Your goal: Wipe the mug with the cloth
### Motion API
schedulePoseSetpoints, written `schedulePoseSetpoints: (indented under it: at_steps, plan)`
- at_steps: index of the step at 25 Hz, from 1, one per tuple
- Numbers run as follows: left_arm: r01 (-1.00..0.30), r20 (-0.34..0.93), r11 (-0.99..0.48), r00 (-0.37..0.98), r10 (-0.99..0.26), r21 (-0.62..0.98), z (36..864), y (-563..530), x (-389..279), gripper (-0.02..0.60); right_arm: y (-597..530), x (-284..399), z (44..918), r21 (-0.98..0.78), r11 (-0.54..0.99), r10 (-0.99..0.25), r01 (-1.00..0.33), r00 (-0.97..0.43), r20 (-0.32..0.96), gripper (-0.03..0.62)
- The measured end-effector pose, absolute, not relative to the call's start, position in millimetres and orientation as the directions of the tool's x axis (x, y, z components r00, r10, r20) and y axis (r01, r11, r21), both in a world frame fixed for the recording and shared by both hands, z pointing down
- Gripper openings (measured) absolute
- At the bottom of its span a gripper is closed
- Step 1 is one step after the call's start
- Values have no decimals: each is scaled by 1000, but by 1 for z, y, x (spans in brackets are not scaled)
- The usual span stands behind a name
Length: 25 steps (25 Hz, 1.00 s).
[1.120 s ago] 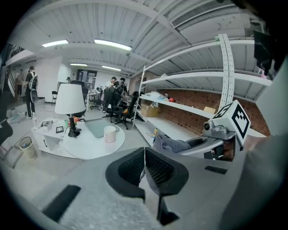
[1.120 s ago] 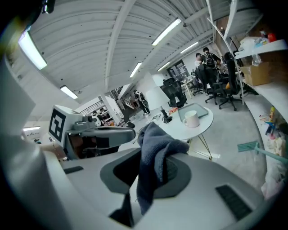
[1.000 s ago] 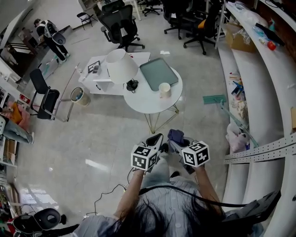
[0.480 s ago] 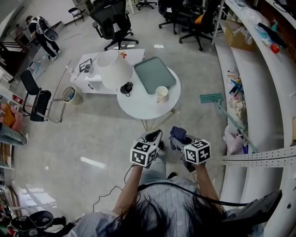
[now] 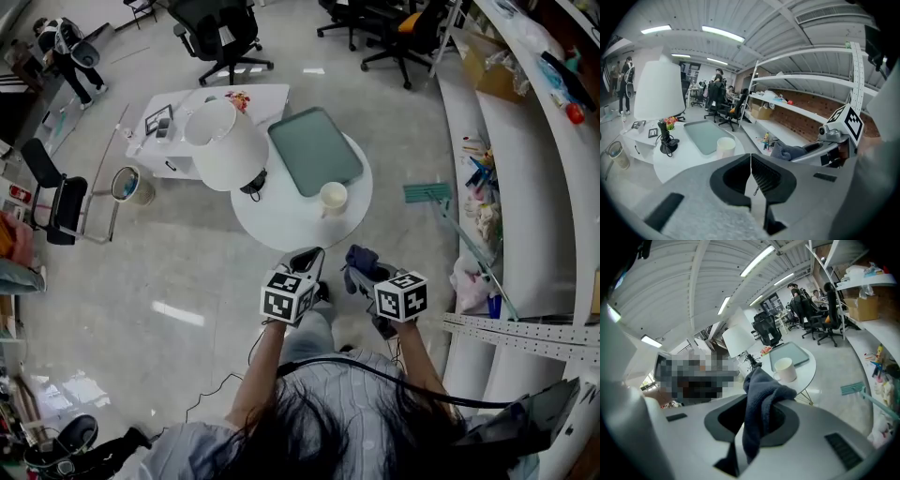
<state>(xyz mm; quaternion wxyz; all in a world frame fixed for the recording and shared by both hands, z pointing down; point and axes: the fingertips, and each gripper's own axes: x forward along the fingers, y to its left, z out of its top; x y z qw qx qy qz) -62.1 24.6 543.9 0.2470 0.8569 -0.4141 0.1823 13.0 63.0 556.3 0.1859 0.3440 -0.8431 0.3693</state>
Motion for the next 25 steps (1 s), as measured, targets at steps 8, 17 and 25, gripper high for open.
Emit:
schedulePoseSetpoints:
  at_steps: [8, 17, 25]
  plan:
    - [-801, 555, -516, 589, -588, 304, 570, -24, -86, 20, 15, -1, 569, -497, 456, -419, -738, -671, 612, 80]
    - [-790, 589, -524, 599, -543, 320, 588, -58, -100, 20, -26, -10, 585, -508, 414, -410, -755, -653, 637, 80]
    - [-772, 599, -542, 616, -512, 331, 593, -84, -103, 20, -55, -6, 584, -505, 380, -444, -775, -632, 635, 80]
